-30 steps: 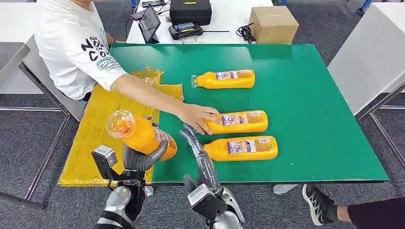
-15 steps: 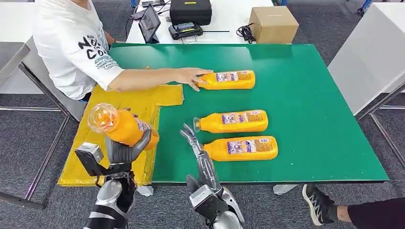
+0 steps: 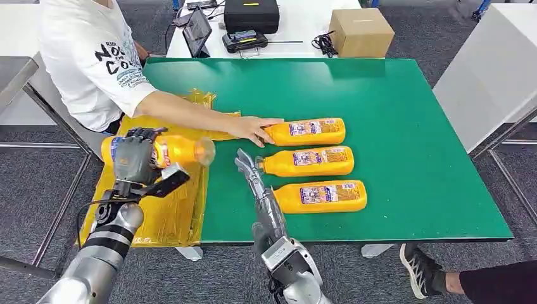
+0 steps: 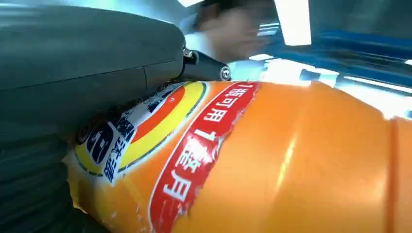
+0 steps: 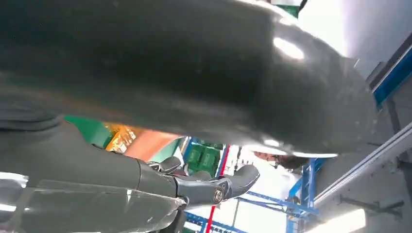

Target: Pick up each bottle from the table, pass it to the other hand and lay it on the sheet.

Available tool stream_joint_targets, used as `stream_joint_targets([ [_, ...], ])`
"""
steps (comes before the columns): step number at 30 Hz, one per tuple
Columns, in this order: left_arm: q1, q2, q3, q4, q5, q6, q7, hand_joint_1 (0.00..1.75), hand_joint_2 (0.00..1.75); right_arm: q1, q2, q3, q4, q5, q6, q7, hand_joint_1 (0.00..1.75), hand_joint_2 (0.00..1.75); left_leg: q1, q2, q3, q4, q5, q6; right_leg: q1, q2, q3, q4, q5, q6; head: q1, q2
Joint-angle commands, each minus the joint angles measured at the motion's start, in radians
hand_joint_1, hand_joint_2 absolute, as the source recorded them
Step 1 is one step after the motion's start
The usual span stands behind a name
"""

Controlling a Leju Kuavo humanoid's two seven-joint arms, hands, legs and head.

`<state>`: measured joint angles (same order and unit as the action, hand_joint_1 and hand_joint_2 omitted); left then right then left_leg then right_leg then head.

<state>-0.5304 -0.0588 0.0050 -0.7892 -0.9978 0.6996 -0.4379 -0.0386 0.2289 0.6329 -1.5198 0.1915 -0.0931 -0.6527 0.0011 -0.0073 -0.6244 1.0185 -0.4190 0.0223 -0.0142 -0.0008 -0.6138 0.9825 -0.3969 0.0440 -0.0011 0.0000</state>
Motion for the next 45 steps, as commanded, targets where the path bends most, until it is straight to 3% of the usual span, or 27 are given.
stream_joint_targets([
  [1, -0.08, 0.027, 0.031, 0.143, 0.025, -0.002, -0.003, 1.75, 1.75, -0.035, -0.016, 0.016, 0.007, -0.003, 0.001, 0.005, 0.0, 0.0, 0.001, -0.002, 0.002, 0.0, -0.001, -0.001, 0.001, -0.001, 0.003, 0.0, -0.001, -0.001, 0.0, 0.0],
  [5, -0.08, 0.027, 0.031, 0.143, 0.025, -0.002, -0.003, 1.75, 1.75, -0.035, -0.016, 0.016, 0.007, -0.003, 0.001, 0.005, 0.0, 0.0, 0.001, -0.001, 0.001, 0.0, -0.001, -0.001, 0.001, 0.0, 0.002, 0.0, -0.001, -0.001, 0.0, 0.0],
  [8, -0.049, 0.003, 0.087, 0.093, -0.22, -0.002, 0.045, 1.75, 1.75, -0.037, -0.023, 0.016, 0.042, -0.002, 0.011, -0.004, 0.0, 0.0, 0.002, -0.001, 0.007, -0.001, -0.003, -0.002, 0.002, 0.0, 0.008, -0.002, -0.003, -0.003, 0.0, 0.0],
  [10, -0.071, 0.026, 0.076, 0.109, -0.302, -0.036, 0.08, 1.75, 1.75, -0.037, -0.02, 0.013, 0.054, -0.004, 0.015, -0.006, 0.0, 0.0, 0.001, -0.001, 0.001, 0.0, -0.001, -0.001, 0.001, 0.0, 0.002, -0.001, -0.001, -0.001, 0.0, 0.0],
  [13, -0.117, 0.039, 0.039, 0.258, -0.331, -0.004, 0.102, 1.75, 1.75, -0.035, -0.017, 0.005, 0.079, -0.008, 0.02, 0.001, 0.0, 0.0, 0.001, -0.002, 0.002, -0.001, -0.001, -0.001, 0.001, -0.001, 0.003, -0.001, -0.001, -0.002, 0.0, 0.0],
  [17, -0.154, 0.091, -0.003, 0.354, -0.362, -0.089, 0.138, 1.75, 1.75, -0.022, -0.021, -0.005, 0.092, -0.005, 0.043, -0.007, 0.0, 0.0, 0.002, 0.0, 0.006, -0.001, -0.003, -0.002, 0.002, 0.001, 0.007, -0.002, -0.002, -0.003, 0.0, 0.0],
  [19, -0.198, 0.124, -0.03, 0.399, -0.354, -0.297, 0.105, 1.75, 1.75, -0.021, -0.014, -0.006, 0.097, -0.008, 0.081, -0.013, 0.0, 0.0, 0.002, 0.001, 0.005, -0.001, -0.002, -0.002, 0.002, 0.002, 0.005, -0.002, -0.002, -0.002, 0.0, 0.0],
  [26, -0.223, 0.159, -0.101, 0.442, -0.373, -0.511, 0.115, 1.75, 1.75, -0.031, -0.004, -0.007, 0.137, -0.001, 0.11, -0.01, 0.0, 0.0, 0.002, 0.001, 0.002, 0.0, -0.002, -0.001, 0.002, 0.001, 0.002, -0.001, -0.001, -0.002, 0.0, 0.0],
  [30, -0.229, 0.168, -0.113, 0.453, -0.374, -0.525, 0.124, 1.75, 1.75, -0.031, -0.001, -0.01, 0.143, -0.001, 0.11, -0.01, 0.0, 0.0, 0.001, 0.0, 0.001, -0.001, -0.001, -0.001, 0.001, 0.002, 0.002, -0.001, -0.001, -0.001, 0.0, 0.0],
  [32, -0.244, 0.174, -0.084, 0.472, -0.324, -0.606, 0.12, 1.75, 1.75, -0.035, 0.001, -0.007, 0.16, -0.001, 0.113, -0.012, 0.0, 0.0, 0.001, 0.001, 0.002, -0.001, -0.001, -0.001, 0.001, 0.002, 0.002, -0.001, -0.001, -0.002, 0.0, 0.0],
  [34, -0.249, 0.179, -0.076, 0.473, -0.302, -0.622, 0.116, 1.75, 1.75, -0.036, -0.001, 0.009, 0.168, 0.06, 0.061, -0.031, 0.0, 0.0, 0.001, 0.001, 0.002, -0.001, -0.001, -0.001, 0.001, 0.002, 0.002, -0.001, -0.001, -0.002, 0.0, 0.0],
  [41, -0.223, 0.182, -0.067, 0.47, -0.252, -0.652, 0.081, 1.75, 1.75, -0.039, 0.007, -0.004, 0.21, -0.027, 0.122, -0.025, 0.0, 0.0, 0.001, 0.002, 0.005, -0.002, -0.002, -0.001, 0.001, 0.002, 0.004, -0.001, -0.001, -0.002, 0.0, 0.0],
  [42, -0.218, 0.18, -0.062, 0.471, -0.24, -0.662, 0.08, 1.4, 1.75, -0.039, 0.008, -0.005, 0.212, -0.027, 0.122, -0.025, 0.0, 0.0, 0.002, 0.003, 0.007, -0.002, -0.002, -0.002, 0.002, 0.003, 0.006, -0.002, -0.002, -0.002, 0.0, 0.0],
  [43, -0.206, 0.178, -0.065, 0.47, -0.24, -0.657, 0.077, 0.0, 1.75, -0.04, 0.008, -0.004, 0.214, -0.027, 0.123, -0.025, 0.0, 0.0, 0.001, 0.002, 0.005, -0.002, -0.002, -0.001, 0.001, 0.002, 0.004, -0.001, -0.001, -0.002, 0.0, 0.0],
  [45, -0.2, 0.178, -0.061, 0.473, -0.23, -0.665, 0.073, 0.0, 1.75, -0.041, 0.008, -0.003, 0.216, -0.026, 0.125, -0.024, 0.0, 0.0, 0.001, 0.002, 0.005, -0.002, -0.002, -0.001, 0.0, 0.002, 0.004, -0.001, -0.001, -0.001, 0.0, 0.0],
])
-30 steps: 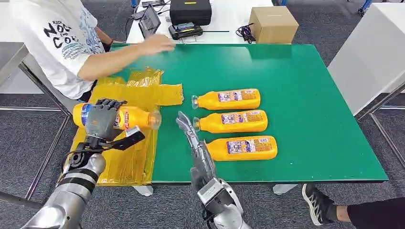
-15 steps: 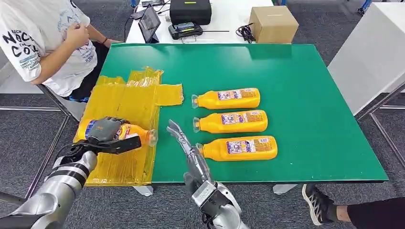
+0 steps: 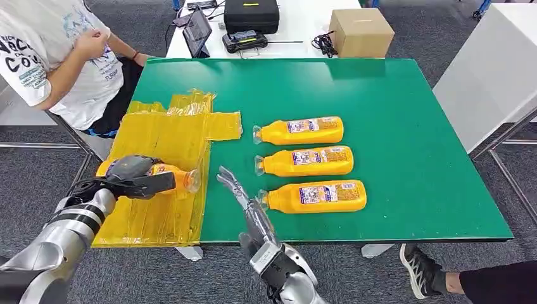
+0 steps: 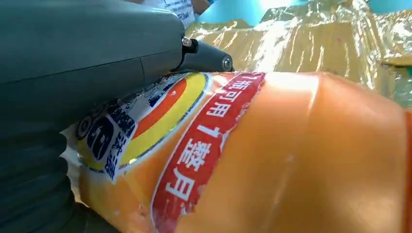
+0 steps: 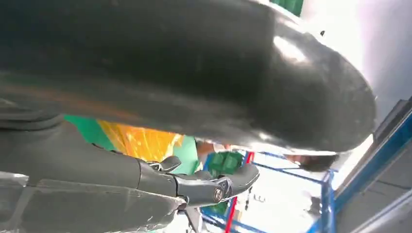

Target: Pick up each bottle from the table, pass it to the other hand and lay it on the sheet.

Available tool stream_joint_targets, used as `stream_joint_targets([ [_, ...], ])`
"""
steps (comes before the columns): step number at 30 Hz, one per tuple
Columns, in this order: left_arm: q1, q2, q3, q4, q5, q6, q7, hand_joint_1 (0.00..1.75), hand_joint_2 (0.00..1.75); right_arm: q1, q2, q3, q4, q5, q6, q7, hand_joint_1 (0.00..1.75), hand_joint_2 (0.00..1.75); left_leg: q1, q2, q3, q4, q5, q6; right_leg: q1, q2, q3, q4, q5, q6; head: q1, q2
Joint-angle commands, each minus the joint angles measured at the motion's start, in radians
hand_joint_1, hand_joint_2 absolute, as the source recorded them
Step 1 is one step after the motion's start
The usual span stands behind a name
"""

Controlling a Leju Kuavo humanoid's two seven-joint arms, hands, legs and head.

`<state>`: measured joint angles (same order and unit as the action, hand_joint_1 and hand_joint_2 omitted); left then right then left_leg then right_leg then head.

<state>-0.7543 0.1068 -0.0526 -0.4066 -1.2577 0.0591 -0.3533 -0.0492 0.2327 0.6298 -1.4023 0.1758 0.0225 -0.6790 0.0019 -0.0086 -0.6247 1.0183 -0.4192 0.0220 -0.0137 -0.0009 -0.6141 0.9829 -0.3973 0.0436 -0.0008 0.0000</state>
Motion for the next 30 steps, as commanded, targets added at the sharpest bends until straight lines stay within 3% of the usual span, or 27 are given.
stream_joint_targets([
  [1, 0.024, 0.012, -0.003, 0.091, 0.03, -0.025, -0.012, 0.0, 1.75, -0.031, 0.004, 0.0, 0.098, -0.011, 0.009, 0.002, 0.0, 0.0, 0.0, 0.004, 0.007, -0.002, -0.002, -0.001, 0.0, 0.004, 0.006, -0.002, -0.001, -0.001, 0.0, 0.0],
  [5, 0.023, 0.014, -0.003, 0.09, 0.03, -0.025, -0.012, 0.0, 1.75, -0.031, 0.004, 0.0, 0.098, -0.011, 0.009, 0.002, 0.0, 0.0, 0.0, 0.002, 0.007, -0.002, -0.002, -0.001, 0.0, 0.002, 0.007, -0.002, -0.001, -0.002, 0.0, 0.0],
  [11, 0.042, 0.039, -0.013, 0.096, 0.079, -0.139, -0.05, 0.0, 1.75, -0.045, 0.002, 0.003, 0.124, -0.008, 0.013, 0.005, 0.0, 0.0, 0.0, 0.004, 0.007, -0.002, -0.002, -0.001, 0.0, 0.004, 0.006, -0.002, -0.001, -0.002, 0.0, 0.0],
  [18, 0.066, 0.043, -0.03, 0.09, 0.106, -0.142, -0.073, 0.0, 1.75, -0.05, 0.004, 0.005, 0.143, -0.007, 0.012, 0.008, 0.0, 0.0, 0.0, 0.003, 0.01, -0.003, -0.001, -0.001, 0.0, 0.003, 0.009, -0.002, 0.0, -0.001, 0.0, 0.0],
  [19, 0.071, 0.048, -0.002, 0.089, 0.156, -0.188, -0.11, 0.0, 0.0, -0.055, 0.003, 0.008, 0.153, -0.005, 0.013, 0.009, 0.0, 0.0, 0.0, 0.004, 0.011, -0.003, -0.002, -0.002, 0.0, 0.004, 0.01, -0.003, -0.001, -0.002, 0.0, 0.0],
  [23, 0.124, 0.005, 0.091, 0.016, 0.345, -0.273, -0.259, 0.0, 0.0, -0.052, -0.002, 0.029, 0.152, 0.01, 0.014, 0.004, 0.0, 0.0, 0.0, 0.005, 0.014, -0.004, -0.002, -0.002, 0.0, 0.005, 0.012, -0.003, -0.001, -0.002, 0.0, 0.0],
  [26, 0.133, -0.042, 0.121, -0.036, 0.462, -0.275, -0.272, 0.0, 0.0, -0.053, -0.007, 0.056, 0.144, 0.045, -0.013, 0.004, 0.0, 0.0, -0.001, 0.0, 0.012, -0.003, -0.001, -0.001, -0.001, 0.0, 0.012, -0.003, -0.001, -0.001, -0.001, 0.0],
  [30, 0.129, -0.05, 0.107, -0.039, 0.476, -0.266, -0.255, 0.0, 0.0, -0.056, -0.007, 0.06, 0.15, 0.045, -0.013, 0.005, 0.0, 0.0, 0.0, -0.002, 0.011, -0.002, -0.001, -0.001, 0.0, -0.001, 0.012, -0.002, -0.002, -0.001, 0.0, 0.0],
])
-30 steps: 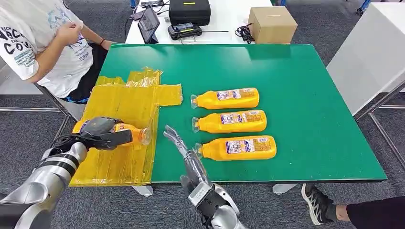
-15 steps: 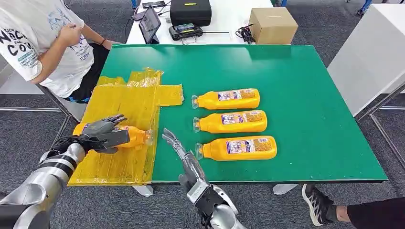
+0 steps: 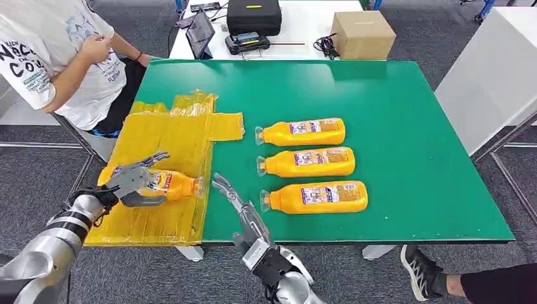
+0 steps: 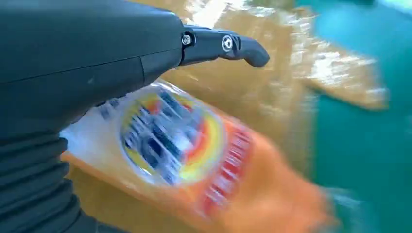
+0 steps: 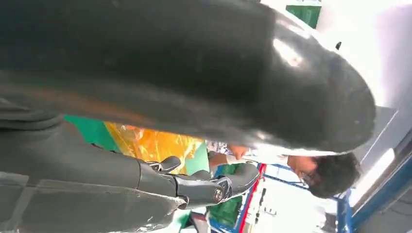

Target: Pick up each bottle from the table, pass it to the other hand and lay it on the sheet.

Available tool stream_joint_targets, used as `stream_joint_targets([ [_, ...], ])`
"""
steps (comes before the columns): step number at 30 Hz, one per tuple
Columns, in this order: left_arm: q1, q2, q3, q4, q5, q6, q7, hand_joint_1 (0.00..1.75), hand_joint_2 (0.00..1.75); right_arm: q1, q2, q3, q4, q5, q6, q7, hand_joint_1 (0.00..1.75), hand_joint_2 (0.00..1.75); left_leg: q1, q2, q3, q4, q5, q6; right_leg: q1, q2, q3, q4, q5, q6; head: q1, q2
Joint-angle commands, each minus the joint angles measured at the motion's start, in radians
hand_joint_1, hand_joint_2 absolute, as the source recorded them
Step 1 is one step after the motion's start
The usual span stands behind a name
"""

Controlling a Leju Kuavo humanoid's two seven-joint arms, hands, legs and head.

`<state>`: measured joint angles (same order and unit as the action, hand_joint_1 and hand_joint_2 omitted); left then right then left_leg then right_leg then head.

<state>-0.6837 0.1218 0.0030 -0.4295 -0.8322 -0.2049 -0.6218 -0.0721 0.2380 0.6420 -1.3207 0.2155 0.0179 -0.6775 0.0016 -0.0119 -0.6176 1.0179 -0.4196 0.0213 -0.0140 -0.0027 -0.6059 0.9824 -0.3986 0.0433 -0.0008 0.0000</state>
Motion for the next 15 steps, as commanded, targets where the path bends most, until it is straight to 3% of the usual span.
stream_joint_targets([
  [1, 0.049, -0.075, 0.084, -0.003, 0.093, -0.003, 0.039, 0.0, 0.0, -0.029, -0.009, 0.043, 0.068, 0.005, -0.017, 0.005, 0.0, 0.0, 0.0, 0.001, 0.002, -0.001, 0.0, 0.0, 0.0, 0.001, 0.002, -0.001, 0.0, -0.001, 0.0, 0.0],
  [5, 0.031, -0.103, 0.136, 0.006, 0.205, -0.022, 0.104, 0.0, 0.0, -0.017, -0.008, 0.041, 0.071, 0.016, -0.034, 0.013, 0.0, 0.0, 0.001, 0.003, 0.004, -0.002, -0.001, -0.002, 0.001, 0.001, 0.003, -0.002, 0.0, -0.002, 0.0, 0.0],
  [15, 0.05, -0.108, 0.138, -0.018, 0.231, 0.035, 0.08, 0.0, 0.0, -0.017, -0.007, 0.037, 0.077, 0.014, -0.034, 0.015, 0.0, 0.0, 0.001, 0.004, 0.004, -0.001, -0.002, -0.001, 0.002, 0.002, 0.003, -0.002, -0.001, -0.001, 0.0, 0.0],
])
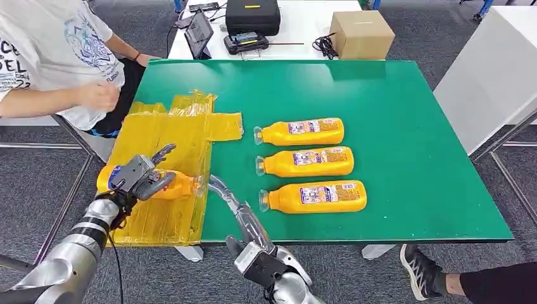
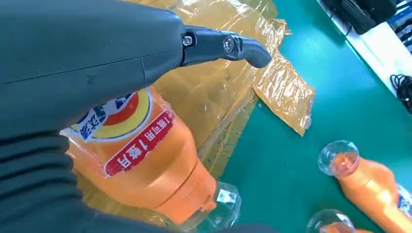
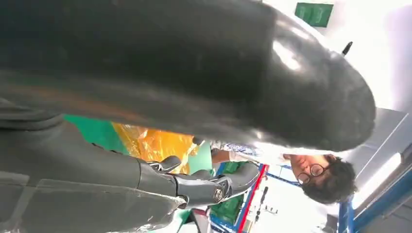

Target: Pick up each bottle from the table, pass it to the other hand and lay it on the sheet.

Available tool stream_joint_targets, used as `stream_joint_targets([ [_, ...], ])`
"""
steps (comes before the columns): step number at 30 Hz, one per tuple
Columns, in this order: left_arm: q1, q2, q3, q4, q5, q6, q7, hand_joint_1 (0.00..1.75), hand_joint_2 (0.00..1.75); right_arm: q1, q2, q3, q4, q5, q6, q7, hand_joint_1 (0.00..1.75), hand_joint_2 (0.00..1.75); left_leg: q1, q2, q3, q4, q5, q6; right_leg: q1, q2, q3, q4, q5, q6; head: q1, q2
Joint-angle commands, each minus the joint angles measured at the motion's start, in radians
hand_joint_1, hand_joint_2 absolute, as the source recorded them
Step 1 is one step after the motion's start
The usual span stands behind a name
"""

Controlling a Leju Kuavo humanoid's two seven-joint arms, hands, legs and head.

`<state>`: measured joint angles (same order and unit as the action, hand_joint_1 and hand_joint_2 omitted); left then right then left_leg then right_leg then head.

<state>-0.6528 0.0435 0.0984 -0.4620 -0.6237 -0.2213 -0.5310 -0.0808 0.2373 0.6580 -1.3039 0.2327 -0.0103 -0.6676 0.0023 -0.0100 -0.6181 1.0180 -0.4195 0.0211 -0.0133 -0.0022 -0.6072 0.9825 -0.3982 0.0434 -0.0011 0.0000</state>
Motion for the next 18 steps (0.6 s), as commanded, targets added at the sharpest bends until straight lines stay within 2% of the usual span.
stream_joint_targets([
  [1, 0.022, -0.042, 0.037, 0.005, 0.023, 0.137, -0.022, 0.0, 0.0, -0.007, -0.004, 0.021, 0.063, -0.003, -0.005, 0.008, 0.0, 0.0, 0.0, 0.001, 0.003, -0.001, -0.001, -0.001, 0.0, 0.001, 0.003, -0.002, -0.001, -0.001, 0.0, 0.0],
  [3, 0.021, -0.051, -0.018, -0.014, -0.058, 0.373, 0.004, 0.0, 0.0, -0.013, -0.002, 0.003, 0.084, -0.124, 0.121, 0.06, 0.0, 0.0, 0.0, 0.0, 0.003, -0.001, -0.001, -0.001, 0.0, 0.0, 0.003, -0.002, -0.001, -0.001, 0.0, 0.0],
  [4, 0.016, -0.061, -0.045, -0.019, -0.113, 0.579, -0.025, 0.0, 0.0, -0.02, -0.005, 0.008, 0.096, -0.105, 0.094, 0.04, 0.0, 0.0, 0.001, 0.001, 0.004, -0.002, -0.001, -0.001, 0.001, 0.0, 0.004, -0.002, -0.001, -0.002, 0.0, 0.0],
  [5, 0.016, -0.082, 0.017, -0.036, -0.044, 0.632, -0.054, 0.0, 0.0, -0.023, -0.003, 0.002, 0.109, -0.144, 0.127, 0.045, 0.0, 0.0, 0.001, -0.001, 0.002, -0.001, -0.001, -0.001, 0.001, -0.002, 0.003, -0.002, -0.001, -0.001, 0.0, 0.0],
  [6, 0.027, -0.087, 0.011, -0.065, -0.073, 0.774, -0.099, 0.0, 0.0, -0.028, -0.005, 0.014, 0.115, -0.107, 0.09, 0.034, 0.0, 0.0, 0.0, -0.001, 0.001, -0.001, 0.0, 0.0, 0.0, -0.001, 0.001, -0.001, -0.001, -0.001, 0.001, 0.0],
  [7, 0.024, -0.099, 0.04, -0.074, -0.029, 0.807, -0.145, 0.0, 0.0, -0.032, -0.004, 0.023, 0.127, -0.107, 0.089, 0.034, 0.0, 0.0, 0.001, -0.001, 0.001, 0.0, -0.001, -0.001, 0.001, -0.002, 0.002, -0.001, -0.001, -0.001, 0.0, 0.0],
  [8, 0.052, -0.105, 0.016, -0.156, 0.009, 0.877, -0.167, 0.0, 1.75, -0.035, -0.004, 0.036, 0.138, -0.109, 0.082, 0.03, 0.0, 0.0, 0.001, 0.0, -0.001, 0.0, 0.0, -0.001, 0.001, -0.001, -0.001, -0.001, 0.0, -0.001, 0.0, 0.0],
  [12, 0.103, -0.112, -0.071, -0.328, 0.154, 0.895, -0.167, 0.0, 1.75, -0.032, -0.012, 0.047, 0.138, -0.106, 0.048, 0.023, 0.0, 0.0, 0.001, 0.0, -0.001, 0.0, -0.001, 0.0, 0.001, 0.0, -0.001, -0.001, -0.001, -0.001, 0.0, 0.0],
  [13, 0.133, -0.123, -0.09, -0.433, 0.226, 0.906, -0.167, 0.0, 1.75, -0.025, -0.014, 0.037, 0.128, -0.108, 0.033, 0.019, 0.0, 0.0, 0.001, 0.0, 0.0, 0.0, -0.002, 0.0, 0.001, -0.001, 0.002, -0.002, -0.002, -0.002, 0.0, 0.0],
  [18, 0.145, -0.123, -0.111, -0.46, 0.241, 0.914, -0.167, 0.0, 1.75, -0.025, -0.022, 0.031, 0.116, -0.106, 0.027, 0.018, 0.0, 0.0, 0.001, 0.0, -0.002, 0.0, -0.002, -0.001, 0.001, -0.001, -0.001, -0.001, -0.002, -0.001, 0.0, 0.0],
])
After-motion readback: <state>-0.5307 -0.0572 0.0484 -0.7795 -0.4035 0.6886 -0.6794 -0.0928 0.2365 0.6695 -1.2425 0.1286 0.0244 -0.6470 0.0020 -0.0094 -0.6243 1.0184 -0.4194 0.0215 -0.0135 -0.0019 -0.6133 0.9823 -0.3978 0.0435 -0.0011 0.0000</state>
